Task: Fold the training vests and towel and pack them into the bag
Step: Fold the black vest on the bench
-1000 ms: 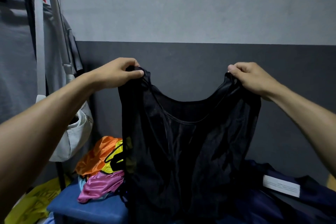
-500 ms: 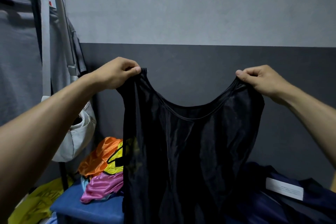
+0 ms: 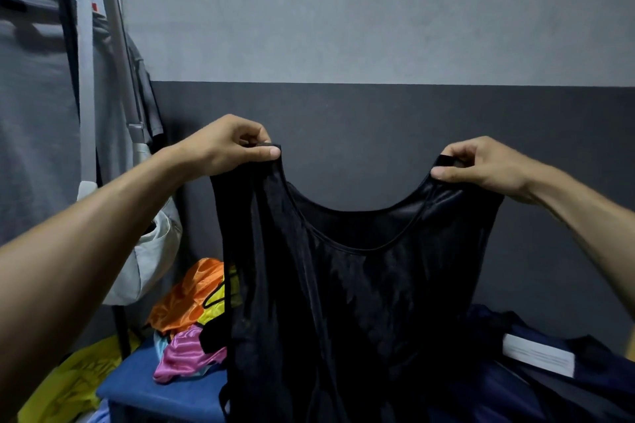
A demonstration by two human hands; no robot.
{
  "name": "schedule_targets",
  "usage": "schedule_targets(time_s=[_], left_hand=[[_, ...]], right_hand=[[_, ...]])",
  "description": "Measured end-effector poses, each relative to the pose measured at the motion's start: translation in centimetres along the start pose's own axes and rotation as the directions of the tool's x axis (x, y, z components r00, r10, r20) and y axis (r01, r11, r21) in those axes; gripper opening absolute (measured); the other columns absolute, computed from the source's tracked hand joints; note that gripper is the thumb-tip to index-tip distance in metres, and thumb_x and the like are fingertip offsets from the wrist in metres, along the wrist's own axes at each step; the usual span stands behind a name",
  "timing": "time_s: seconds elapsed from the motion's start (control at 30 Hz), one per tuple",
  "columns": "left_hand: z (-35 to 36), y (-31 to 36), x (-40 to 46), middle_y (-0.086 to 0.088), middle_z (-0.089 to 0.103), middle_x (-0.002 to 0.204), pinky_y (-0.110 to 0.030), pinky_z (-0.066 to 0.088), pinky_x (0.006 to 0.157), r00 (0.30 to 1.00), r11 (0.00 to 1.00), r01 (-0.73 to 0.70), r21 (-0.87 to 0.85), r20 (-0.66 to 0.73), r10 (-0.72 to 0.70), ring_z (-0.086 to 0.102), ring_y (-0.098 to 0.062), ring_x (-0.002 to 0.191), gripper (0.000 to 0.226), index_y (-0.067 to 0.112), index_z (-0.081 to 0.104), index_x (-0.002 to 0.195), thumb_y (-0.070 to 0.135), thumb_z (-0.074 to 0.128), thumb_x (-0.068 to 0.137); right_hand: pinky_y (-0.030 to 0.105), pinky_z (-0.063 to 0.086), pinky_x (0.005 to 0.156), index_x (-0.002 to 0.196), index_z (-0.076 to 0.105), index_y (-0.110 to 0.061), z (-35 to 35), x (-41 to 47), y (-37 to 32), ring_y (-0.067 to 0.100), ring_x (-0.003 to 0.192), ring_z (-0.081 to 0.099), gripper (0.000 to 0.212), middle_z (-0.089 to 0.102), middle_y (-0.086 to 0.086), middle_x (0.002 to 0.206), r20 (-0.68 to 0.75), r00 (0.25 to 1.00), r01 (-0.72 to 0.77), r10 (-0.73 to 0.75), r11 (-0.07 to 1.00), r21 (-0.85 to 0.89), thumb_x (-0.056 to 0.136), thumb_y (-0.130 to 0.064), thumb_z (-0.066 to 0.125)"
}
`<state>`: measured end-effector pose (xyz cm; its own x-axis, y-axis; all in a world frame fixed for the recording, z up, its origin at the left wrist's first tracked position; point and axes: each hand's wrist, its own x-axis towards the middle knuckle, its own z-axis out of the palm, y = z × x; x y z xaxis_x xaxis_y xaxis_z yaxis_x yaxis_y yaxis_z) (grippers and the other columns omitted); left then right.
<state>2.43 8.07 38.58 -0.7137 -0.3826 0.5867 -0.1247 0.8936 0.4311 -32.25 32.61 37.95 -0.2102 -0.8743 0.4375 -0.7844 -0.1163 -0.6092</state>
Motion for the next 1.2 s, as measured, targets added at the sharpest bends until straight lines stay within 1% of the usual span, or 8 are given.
schedule_targets(time_s=[0.17,0.4,0.6,0.77,0.87,0.97,1.1,1.2], left_hand=[[0.0,-0.8,0.0,0.007,0.059,0.066,-0.027,0.038,0.063,0.991,0.990,0.026,0.135,-0.130,-0.009,0.046,-0.006,0.061,0.048,0.016,0.068,0.079,0.064,0.068,0.087],[0.5,-1.1,-0.1,0.010,0.039,0.050,-0.024,0.029,0.049,0.983,0.948,0.127,0.292,-0.165,-0.081,0.035,-0.006,0.046,0.045,0.007,0.057,0.072,0.041,0.058,0.102],[0.0,-0.2,-0.4,0.009,0.043,0.059,-0.030,0.031,0.055,0.992,0.938,0.104,0.330,-0.107,-0.073,0.038,-0.002,0.048,0.039,0.016,0.057,0.071,0.037,0.057,0.103],[-1.5,2.7,-1.8,-0.006,0.071,0.078,-0.022,0.056,0.056,0.969,0.881,0.243,-0.407,0.141,-0.202,0.066,-0.009,0.062,0.034,0.003,0.067,0.092,0.032,0.054,0.102],[-2.8,2.5,-2.1,-0.013,0.074,0.086,-0.026,0.060,0.063,0.964,0.849,0.240,-0.471,0.217,-0.152,0.071,-0.017,0.068,0.036,0.009,0.075,0.087,0.038,0.055,0.097],[-3.2,2.6,-1.7,-0.007,0.069,0.069,-0.022,0.053,0.051,0.980,0.834,0.197,-0.516,0.118,-0.158,0.064,-0.014,0.052,0.042,0.012,0.072,0.073,0.041,0.054,0.097],[-2.5,2.6,-0.9,0.011,0.054,0.050,-0.016,0.036,0.043,0.976,0.975,0.213,-0.059,-0.032,-0.215,0.042,-0.002,0.039,0.047,0.011,0.065,0.071,0.046,0.054,0.100],[-1.8,2.0,-0.6,0.010,0.051,0.050,-0.015,0.032,0.040,0.970,0.971,0.227,-0.076,-0.067,-0.232,0.038,-0.002,0.037,0.047,0.009,0.062,0.074,0.047,0.053,0.099]], right_hand=[[0.030,0.034,0.059,0.079,0.059,0.000,0.3,0.1,0.3,0.017,0.060,0.046,0.049,0.052,0.003,0.066,-0.141,0.990,0.000,-0.018,0.992,-0.129,0.098,-0.045,0.063],[0.023,0.028,0.044,0.073,0.049,0.001,0.4,0.7,0.8,0.012,0.049,0.036,0.057,0.043,0.003,0.059,-0.270,0.963,-0.051,-0.001,0.981,-0.187,0.105,-0.046,0.050],[0.032,0.028,0.057,0.079,0.048,0.006,0.1,0.6,1.4,0.018,0.060,0.037,0.056,0.043,0.006,0.065,-0.291,0.957,-0.074,-0.009,0.960,-0.271,0.105,-0.044,0.050],[0.026,0.036,0.055,0.077,0.051,0.004,-0.8,0.1,1.2,0.016,0.054,0.046,0.065,0.051,0.002,0.062,-0.338,0.941,0.008,-0.023,0.999,-0.045,0.101,-0.056,0.051],[0.016,0.035,0.039,0.077,0.054,-0.004,-1.3,0.0,-0.2,0.007,0.039,0.046,0.057,0.053,-0.005,0.050,-0.351,0.936,0.042,0.007,0.990,0.131,0.100,-0.056,0.050],[0.015,0.038,0.038,0.074,0.054,-0.008,-2.0,-0.1,-1.1,0.009,0.038,0.050,0.057,0.058,-0.002,0.051,-0.303,0.952,0.049,0.031,0.966,0.253,0.095,-0.060,0.052],[0.020,0.054,0.051,0.080,0.062,-0.005,-1.9,-0.2,-0.9,0.013,0.053,0.064,0.042,0.067,0.004,0.068,-0.078,0.996,-0.012,0.037,0.954,0.299,0.090,-0.046,0.064],[0.024,0.059,0.058,0.091,0.068,-0.003,-1.8,-0.3,-0.1,0.015,0.063,0.070,0.021,0.072,0.009,0.081,0.058,0.998,-0.052,0.035,0.942,0.331,0.087,-0.024,0.069]])
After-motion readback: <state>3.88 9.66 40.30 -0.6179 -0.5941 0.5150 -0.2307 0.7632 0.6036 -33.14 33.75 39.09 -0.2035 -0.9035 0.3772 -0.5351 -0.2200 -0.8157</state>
